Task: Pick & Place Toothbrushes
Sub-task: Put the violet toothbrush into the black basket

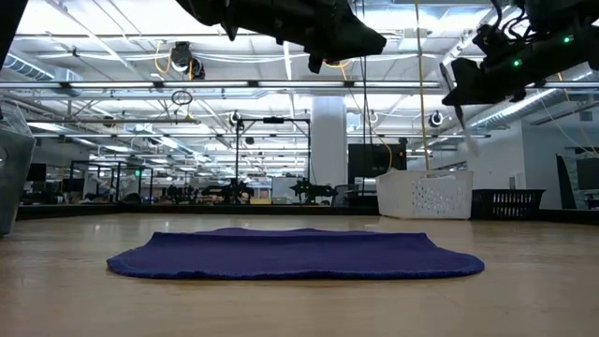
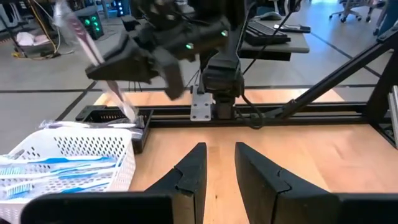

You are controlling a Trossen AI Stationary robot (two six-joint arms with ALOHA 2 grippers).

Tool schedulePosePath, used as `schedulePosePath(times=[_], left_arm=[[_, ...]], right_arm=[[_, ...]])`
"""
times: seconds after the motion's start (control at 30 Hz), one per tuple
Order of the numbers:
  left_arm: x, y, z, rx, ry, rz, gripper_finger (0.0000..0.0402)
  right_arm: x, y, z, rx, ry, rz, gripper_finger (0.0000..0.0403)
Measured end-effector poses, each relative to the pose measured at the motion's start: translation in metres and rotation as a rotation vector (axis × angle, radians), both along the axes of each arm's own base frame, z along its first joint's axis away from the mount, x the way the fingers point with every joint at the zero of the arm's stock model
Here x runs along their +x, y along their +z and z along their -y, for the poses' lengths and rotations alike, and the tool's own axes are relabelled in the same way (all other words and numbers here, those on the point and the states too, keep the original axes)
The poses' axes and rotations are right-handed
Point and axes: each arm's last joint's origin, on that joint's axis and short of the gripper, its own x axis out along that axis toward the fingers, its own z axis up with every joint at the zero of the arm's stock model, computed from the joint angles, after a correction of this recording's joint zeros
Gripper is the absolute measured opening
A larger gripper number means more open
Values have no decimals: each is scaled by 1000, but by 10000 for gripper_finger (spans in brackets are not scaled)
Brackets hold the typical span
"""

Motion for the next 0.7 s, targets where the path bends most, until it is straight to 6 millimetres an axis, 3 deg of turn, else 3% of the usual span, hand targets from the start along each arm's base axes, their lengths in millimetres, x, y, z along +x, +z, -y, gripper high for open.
schedulePosePath(times=[0.2, 0.7], left_arm=[[0, 0, 0, 0, -2, -1, 85], [0, 0, 0, -1, -1, -4, 85]], right_arm=[[-10, 9, 14, 54, -58, -66, 17], [-35, -15, 54, 273, -222, -175, 17]])
